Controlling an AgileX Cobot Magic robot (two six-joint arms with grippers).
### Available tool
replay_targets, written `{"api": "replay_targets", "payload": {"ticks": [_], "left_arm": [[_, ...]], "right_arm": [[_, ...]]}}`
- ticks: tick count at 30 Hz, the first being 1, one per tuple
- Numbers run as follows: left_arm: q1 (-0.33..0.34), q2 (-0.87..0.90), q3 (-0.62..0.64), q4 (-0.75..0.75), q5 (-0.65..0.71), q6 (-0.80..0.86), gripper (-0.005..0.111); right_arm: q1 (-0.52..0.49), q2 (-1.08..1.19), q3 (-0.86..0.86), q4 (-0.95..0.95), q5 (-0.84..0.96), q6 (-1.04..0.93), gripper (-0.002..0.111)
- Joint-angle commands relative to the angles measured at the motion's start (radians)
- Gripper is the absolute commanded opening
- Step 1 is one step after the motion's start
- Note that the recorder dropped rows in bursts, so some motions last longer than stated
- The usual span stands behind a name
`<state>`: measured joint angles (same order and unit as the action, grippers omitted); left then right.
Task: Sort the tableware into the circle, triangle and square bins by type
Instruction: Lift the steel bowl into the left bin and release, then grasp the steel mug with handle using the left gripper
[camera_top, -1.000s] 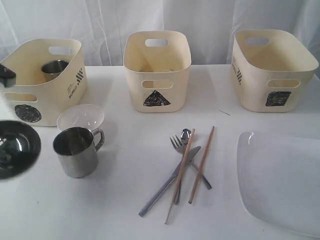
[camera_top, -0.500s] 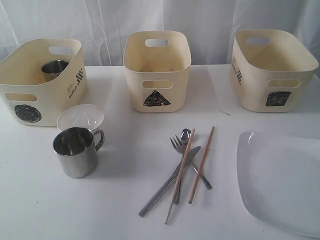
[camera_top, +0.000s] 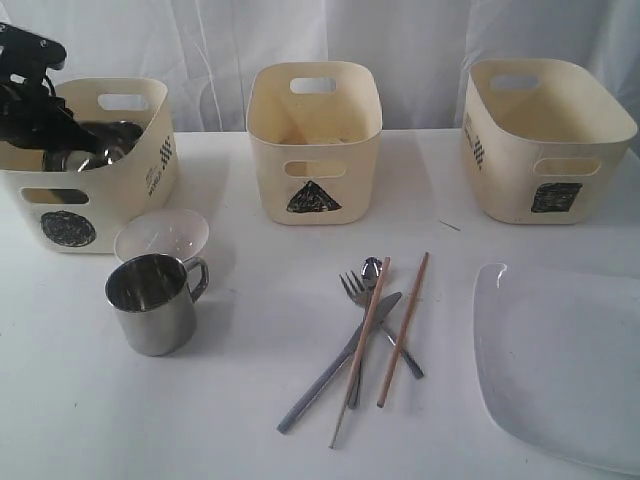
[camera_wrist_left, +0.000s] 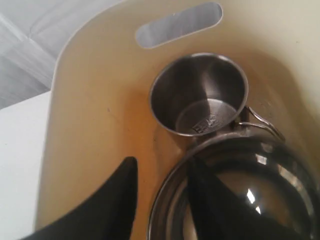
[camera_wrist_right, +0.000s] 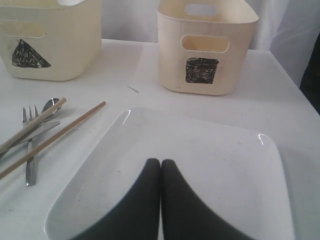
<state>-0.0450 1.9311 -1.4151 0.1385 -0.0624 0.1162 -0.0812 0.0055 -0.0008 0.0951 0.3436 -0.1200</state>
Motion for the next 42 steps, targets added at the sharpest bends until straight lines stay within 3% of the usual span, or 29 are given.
{"api": "replay_targets", "payload": {"ticks": [1, 6, 13, 16, 18, 24, 27, 31, 35, 42], "left_arm": [[0.002, -0.079, -0.005, -0.010, 0.085, -0.011, 0.062], [-0.002, -0.324, -0.005, -0.069, 0.324, -0.025, 0.067], [-0.002, -0.568, -0.001, -0.292, 0.968, -0.080, 0.065], [-0.002, -0.585, 0.035, -0.334, 1.108, -0.074, 0.060], [-0.002, -0.585, 0.082, -0.344, 1.097, -0.062, 0.058], [-0.002, -0.544, 0.281, -0.402, 0.836, -0.014, 0.057], [-0.002, -0.500, 0.365, -0.523, 0.769, 0.058, 0.057], [-0.002, -0.419, 0.456, -0.760, 0.758, 0.273, 0.057], [-0.002, -0.343, 0.508, -0.883, 0.694, 0.440, 0.057], [-0.002, -0.244, 0.522, -0.894, 0.540, 0.445, 0.057]], "right_arm": [[0.004, -0.006, 0.001, 0.001, -0.008, 0.003, 0.000], [0.004, -0.006, 0.001, 0.001, -0.008, 0.003, 0.000], [0.004, -0.006, 0.001, 0.002, -0.008, 0.004, 0.000], [0.004, -0.006, 0.001, 0.002, -0.008, 0.004, 0.000], [0.004, -0.006, 0.001, 0.002, -0.008, 0.004, 0.000], [0.004, -0.006, 0.001, 0.002, -0.008, 0.004, 0.000], [0.004, -0.006, 0.001, 0.002, -0.008, 0.004, 0.000], [0.004, -0.006, 0.001, 0.002, -0.008, 0.004, 0.000], [0.004, -0.006, 0.001, 0.002, -0.008, 0.004, 0.000], [0.004, -0.006, 0.001, 0.002, -0.008, 0.004, 0.000]]}}
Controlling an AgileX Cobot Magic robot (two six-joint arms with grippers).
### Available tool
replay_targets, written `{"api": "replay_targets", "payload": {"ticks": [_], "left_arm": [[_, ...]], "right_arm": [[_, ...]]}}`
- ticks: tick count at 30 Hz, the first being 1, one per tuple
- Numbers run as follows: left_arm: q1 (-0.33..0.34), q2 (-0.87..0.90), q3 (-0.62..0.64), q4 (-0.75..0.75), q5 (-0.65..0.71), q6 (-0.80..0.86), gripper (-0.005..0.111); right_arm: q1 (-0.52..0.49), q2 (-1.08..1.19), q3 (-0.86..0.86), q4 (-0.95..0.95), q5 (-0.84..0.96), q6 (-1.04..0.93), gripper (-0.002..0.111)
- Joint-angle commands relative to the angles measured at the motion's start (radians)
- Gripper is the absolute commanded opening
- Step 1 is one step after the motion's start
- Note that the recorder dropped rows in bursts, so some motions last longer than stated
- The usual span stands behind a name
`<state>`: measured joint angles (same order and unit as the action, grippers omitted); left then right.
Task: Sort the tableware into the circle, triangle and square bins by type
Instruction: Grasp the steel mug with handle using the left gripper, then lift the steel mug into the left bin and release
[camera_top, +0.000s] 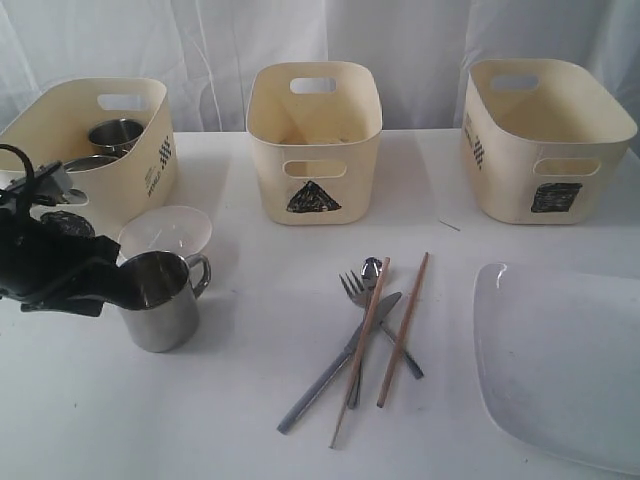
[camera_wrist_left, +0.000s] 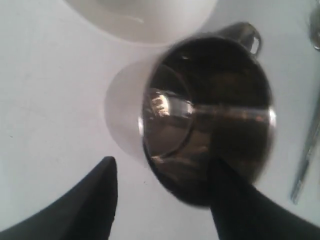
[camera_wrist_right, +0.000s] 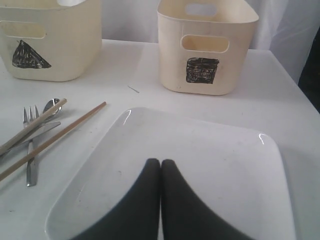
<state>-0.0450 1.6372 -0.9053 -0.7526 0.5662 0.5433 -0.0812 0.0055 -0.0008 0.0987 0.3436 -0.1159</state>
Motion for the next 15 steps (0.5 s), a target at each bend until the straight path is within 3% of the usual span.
{"api": "replay_targets", "payload": {"ticks": [1, 4, 6, 10, 15], "left_arm": [[-0.002, 0.057, 0.012, -0.003, -0.104, 0.018, 0.057], [-0.002, 0.071, 0.012, -0.003, -0.138, 0.018, 0.053], [-0.002, 0.072, 0.012, -0.003, -0.159, 0.018, 0.042], [-0.002, 0.046, -0.003, -0.004, -0.095, 0.007, 0.001], [0.000, -0.072, -0.088, 0.010, 0.050, 0.052, 0.000]], "right_arm": [[0.004, -0.006, 0.001, -0.001, -0.008, 0.000, 0.000], [0.004, -0.006, 0.001, -0.001, -0.008, 0.000, 0.000], [0.004, -0.006, 0.001, -0.001, -0.008, 0.000, 0.000], [0.004, -0.006, 0.001, -0.001, -0.008, 0.000, 0.000], [0.004, -0.006, 0.001, -0.001, -0.008, 0.000, 0.000]]}}
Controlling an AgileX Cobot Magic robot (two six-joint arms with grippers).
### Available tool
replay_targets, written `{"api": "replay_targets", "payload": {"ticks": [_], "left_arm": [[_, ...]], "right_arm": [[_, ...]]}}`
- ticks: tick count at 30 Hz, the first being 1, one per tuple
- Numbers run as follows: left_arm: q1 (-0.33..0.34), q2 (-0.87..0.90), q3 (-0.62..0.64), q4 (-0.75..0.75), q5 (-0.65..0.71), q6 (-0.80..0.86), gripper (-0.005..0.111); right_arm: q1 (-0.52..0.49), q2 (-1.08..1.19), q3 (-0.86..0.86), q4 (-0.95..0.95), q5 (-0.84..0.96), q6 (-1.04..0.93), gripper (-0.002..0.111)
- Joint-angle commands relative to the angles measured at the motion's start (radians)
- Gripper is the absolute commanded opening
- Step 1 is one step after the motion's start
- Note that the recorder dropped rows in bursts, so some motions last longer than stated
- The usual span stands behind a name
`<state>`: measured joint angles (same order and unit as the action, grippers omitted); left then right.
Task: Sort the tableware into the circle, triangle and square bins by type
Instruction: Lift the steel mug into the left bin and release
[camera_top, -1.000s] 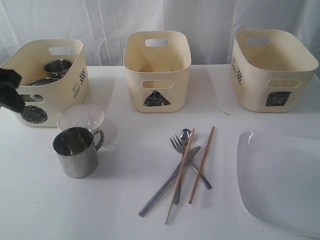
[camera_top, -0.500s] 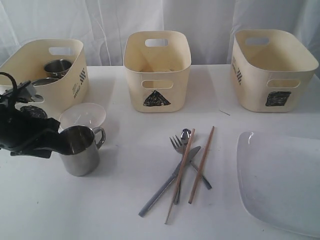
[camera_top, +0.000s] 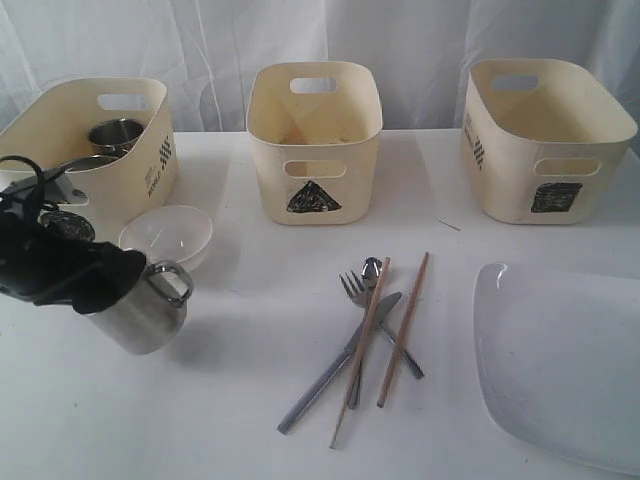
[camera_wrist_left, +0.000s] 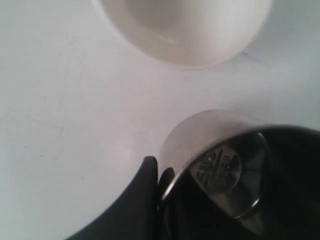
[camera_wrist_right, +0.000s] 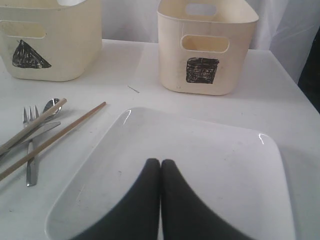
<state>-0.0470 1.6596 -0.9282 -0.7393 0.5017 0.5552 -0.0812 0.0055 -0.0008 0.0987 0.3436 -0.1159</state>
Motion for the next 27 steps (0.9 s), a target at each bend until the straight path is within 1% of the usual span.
{"api": "replay_targets", "payload": {"ticks": [1, 3, 5, 7, 9, 11, 13, 15, 16, 17, 19, 22, 24, 25, 26, 27], "left_arm": [[0.004, -0.126, -0.100, -0.001, 0.131, 0.069, 0.000], [0.004, -0.184, -0.171, 0.000, 0.118, 0.131, 0.000], [0.004, -0.240, -0.249, 0.000, 0.027, 0.236, 0.000], [0.004, -0.277, -0.304, 0.000, -0.141, 0.352, 0.000], [0.004, -0.291, -0.340, 0.000, -0.347, 0.396, 0.000], [0.004, -0.285, -0.340, -0.018, -0.621, 0.366, 0.000], [0.004, -0.256, -0.340, -0.033, -0.841, 0.276, 0.000], [0.004, -0.205, -0.340, -0.024, -1.017, 0.128, 0.000], [0.004, -0.180, -0.340, -0.012, -1.062, 0.039, 0.000], [0.004, -0.145, -0.340, 0.015, -1.091, -0.049, 0.000], [0.004, -0.067, -0.342, 0.116, -1.094, -0.175, 0.000], [0.004, 0.042, -0.342, 0.414, -1.032, -0.327, 0.000], [0.004, 0.110, -0.353, 0.604, -0.972, -0.391, 0.000], [0.004, 0.134, -0.361, 0.650, -0.947, -0.404, 0.000], [0.004, 0.168, -0.376, 0.704, -0.901, -0.404, 0.002], [0.004, 0.185, -0.385, 0.727, -0.867, -0.402, 0.004]], "right_arm": [[0.004, -0.006, 0.001, -0.001, -0.008, 0.000, 0.000], [0.004, -0.006, 0.001, -0.001, -0.008, 0.000, 0.000], [0.004, -0.006, 0.001, -0.001, -0.008, 0.000, 0.000], [0.004, -0.006, 0.001, -0.001, -0.008, 0.000, 0.000], [0.004, -0.006, 0.001, -0.001, -0.008, 0.000, 0.000], [0.004, -0.006, 0.001, -0.001, -0.008, 0.000, 0.000], [0.004, -0.006, 0.001, -0.001, -0.008, 0.000, 0.000], [0.004, -0.006, 0.001, -0.001, -0.008, 0.000, 0.000], [0.004, -0.006, 0.001, -0.001, -0.008, 0.000, 0.000], [0.004, -0.006, 0.001, -0.001, -0.008, 0.000, 0.000], [0.004, -0.006, 0.001, -0.001, -0.008, 0.000, 0.000], [0.004, -0.006, 0.001, -0.001, -0.008, 0.000, 0.000], [0.004, -0.006, 0.001, -0.001, -0.008, 0.000, 0.000], [0.004, -0.006, 0.001, -0.001, -0.008, 0.000, 0.000], [0.004, -0.006, 0.001, -0.001, -0.008, 0.000, 0.000], [0.004, -0.006, 0.001, -0.001, -0.008, 0.000, 0.000]]}}
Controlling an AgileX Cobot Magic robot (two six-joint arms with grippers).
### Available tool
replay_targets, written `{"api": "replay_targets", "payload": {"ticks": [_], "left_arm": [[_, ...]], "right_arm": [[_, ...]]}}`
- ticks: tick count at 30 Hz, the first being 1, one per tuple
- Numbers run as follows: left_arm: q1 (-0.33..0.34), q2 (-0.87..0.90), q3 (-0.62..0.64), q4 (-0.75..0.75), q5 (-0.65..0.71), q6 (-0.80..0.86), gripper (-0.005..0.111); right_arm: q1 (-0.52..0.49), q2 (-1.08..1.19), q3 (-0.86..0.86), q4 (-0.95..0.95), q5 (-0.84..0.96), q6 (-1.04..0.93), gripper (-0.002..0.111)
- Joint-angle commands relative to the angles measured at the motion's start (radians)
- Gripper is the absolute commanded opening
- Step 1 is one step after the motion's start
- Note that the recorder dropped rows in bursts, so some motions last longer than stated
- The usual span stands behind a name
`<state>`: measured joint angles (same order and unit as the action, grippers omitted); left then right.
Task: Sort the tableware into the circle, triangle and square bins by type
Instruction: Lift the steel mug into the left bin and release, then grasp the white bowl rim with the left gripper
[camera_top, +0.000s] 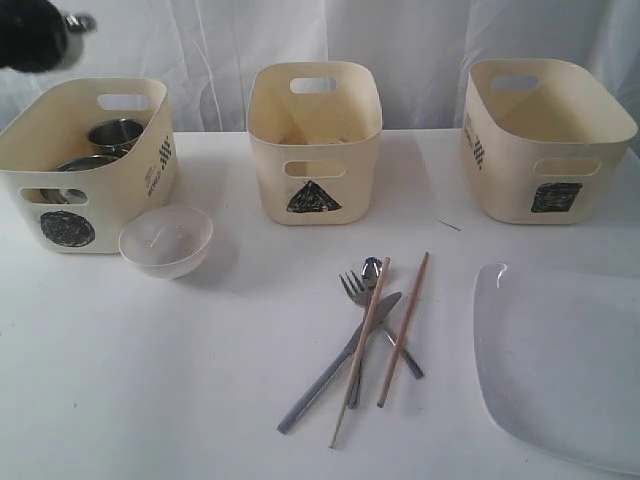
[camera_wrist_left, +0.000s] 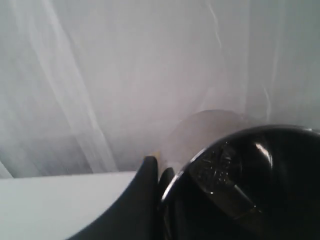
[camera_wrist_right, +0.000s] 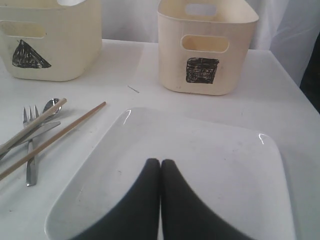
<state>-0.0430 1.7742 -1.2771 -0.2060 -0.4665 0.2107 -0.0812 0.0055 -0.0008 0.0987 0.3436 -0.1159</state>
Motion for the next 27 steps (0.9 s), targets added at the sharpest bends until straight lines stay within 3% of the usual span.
{"api": "replay_targets", "payload": {"ticks": [1, 4, 8, 10, 16, 18, 23, 25, 27], "left_arm": [[0.000, 0.088, -0.047, 0.206, 0.142, -0.058, 0.008], [0.000, 0.119, -0.071, 0.215, 0.219, -0.060, 0.030], [0.000, 0.118, -0.079, 0.213, 0.257, -0.085, 0.069], [0.000, 0.103, -0.079, 0.213, 0.268, -0.085, 0.078], [-0.002, -0.073, -0.089, 0.213, 0.422, -0.085, 0.081], [-0.008, -0.160, -0.089, 0.189, 0.579, -0.085, 0.081], [-0.011, -0.297, -0.086, 0.015, 1.142, -0.085, 0.081], [-0.011, -0.295, -0.047, -0.073, 1.259, -0.085, 0.081], [-0.011, -0.275, 0.027, -0.203, 1.272, -0.087, 0.081]], "right_arm": [[0.004, -0.006, 0.001, -0.001, -0.008, 0.000, 0.000], [0.004, -0.006, 0.001, -0.001, -0.008, 0.000, 0.000], [0.004, -0.006, 0.001, -0.001, -0.008, 0.000, 0.000], [0.004, -0.006, 0.001, -0.001, -0.008, 0.000, 0.000], [0.004, -0.006, 0.001, -0.001, -0.008, 0.000, 0.000], [0.004, -0.006, 0.001, -0.001, -0.008, 0.000, 0.000], [0.004, -0.006, 0.001, -0.001, -0.008, 0.000, 0.000], [0.004, -0.006, 0.001, -0.001, -0.008, 0.000, 0.000], [0.004, -0.006, 0.001, -0.001, -0.008, 0.000, 0.000]]}}
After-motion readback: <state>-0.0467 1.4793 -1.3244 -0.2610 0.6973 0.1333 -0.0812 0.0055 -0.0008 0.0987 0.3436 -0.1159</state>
